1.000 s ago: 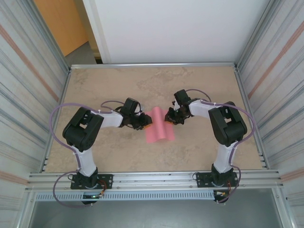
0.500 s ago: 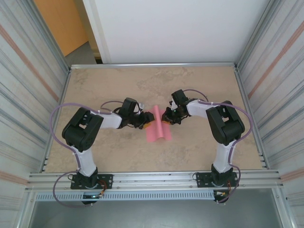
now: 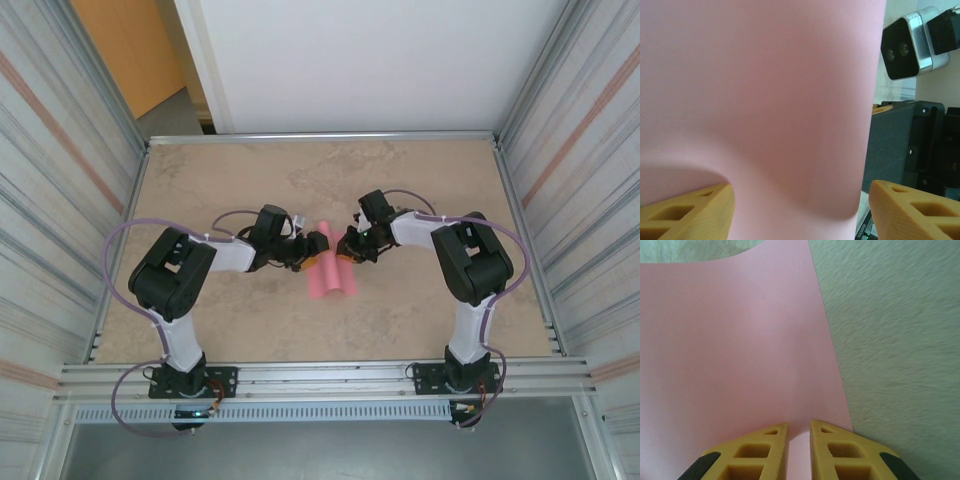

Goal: Fold a paper plane with a square sheet of paper (pick it up from the middle)
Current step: First fold in half a square sheet of paper at the center of the table.

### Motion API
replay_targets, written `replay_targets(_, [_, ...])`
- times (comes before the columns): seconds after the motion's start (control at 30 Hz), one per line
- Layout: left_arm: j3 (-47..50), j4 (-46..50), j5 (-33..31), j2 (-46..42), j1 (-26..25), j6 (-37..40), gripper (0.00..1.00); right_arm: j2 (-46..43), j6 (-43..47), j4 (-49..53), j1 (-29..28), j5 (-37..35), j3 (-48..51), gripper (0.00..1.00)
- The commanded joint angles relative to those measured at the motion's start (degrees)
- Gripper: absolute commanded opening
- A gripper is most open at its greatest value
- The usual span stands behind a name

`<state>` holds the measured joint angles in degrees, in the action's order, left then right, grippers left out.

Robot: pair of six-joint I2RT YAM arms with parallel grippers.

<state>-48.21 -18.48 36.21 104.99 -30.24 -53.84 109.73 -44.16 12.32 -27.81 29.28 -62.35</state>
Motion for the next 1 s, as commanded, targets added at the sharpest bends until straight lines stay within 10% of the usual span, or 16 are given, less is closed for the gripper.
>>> replay_targets(0.0, [0.8, 6.0, -2.3, 0.1, 0.1, 1.7, 0.72, 1.4, -2.3, -1.3, -1.0, 2.2, 1.0, 0.19])
replay_targets(0.6, [-1.9, 11.3, -2.6, 0.2, 0.4, 5.7, 0.48, -1.4, -5.5, -8.4, 1.5, 8.8, 4.4, 0.22])
replay_targets(0.97, [-3.7, 12.0, 2.3, -6.1, 3.4, 11.1, 0.27, -12.1, 0.2, -7.0, 9.6, 9.1, 8.0, 0.49])
